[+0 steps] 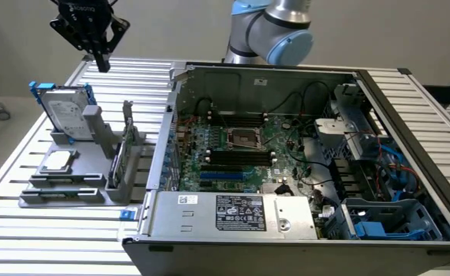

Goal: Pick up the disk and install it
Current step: 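Reach for the disk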

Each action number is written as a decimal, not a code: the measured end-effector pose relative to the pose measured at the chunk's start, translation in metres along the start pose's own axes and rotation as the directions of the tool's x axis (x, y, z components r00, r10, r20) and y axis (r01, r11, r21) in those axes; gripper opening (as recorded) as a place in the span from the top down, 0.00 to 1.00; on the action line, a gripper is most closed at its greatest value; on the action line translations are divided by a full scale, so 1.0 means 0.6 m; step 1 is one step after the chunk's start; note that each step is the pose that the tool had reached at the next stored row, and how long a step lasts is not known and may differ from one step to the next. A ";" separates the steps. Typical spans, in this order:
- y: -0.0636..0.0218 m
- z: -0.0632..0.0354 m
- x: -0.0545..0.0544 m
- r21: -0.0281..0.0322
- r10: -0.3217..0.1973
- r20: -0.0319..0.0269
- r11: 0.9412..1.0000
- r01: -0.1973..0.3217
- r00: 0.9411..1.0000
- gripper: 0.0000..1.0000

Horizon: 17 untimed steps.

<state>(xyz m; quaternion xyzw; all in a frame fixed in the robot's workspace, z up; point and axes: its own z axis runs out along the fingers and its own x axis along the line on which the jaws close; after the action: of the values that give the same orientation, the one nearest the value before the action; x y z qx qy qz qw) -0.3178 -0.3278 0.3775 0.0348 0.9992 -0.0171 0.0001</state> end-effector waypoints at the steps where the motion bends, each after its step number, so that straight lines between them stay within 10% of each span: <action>1: 0.001 0.000 0.008 0.003 0.000 -0.002 1.000 0.000 1.000 0.89; 17: 0.013 0.007 0.130 0.040 0.000 -0.016 0.999 0.001 1.000 0.89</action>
<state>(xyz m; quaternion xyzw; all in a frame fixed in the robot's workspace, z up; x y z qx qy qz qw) -0.3951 -0.3150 0.3727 0.0347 0.9987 -0.0366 -0.0088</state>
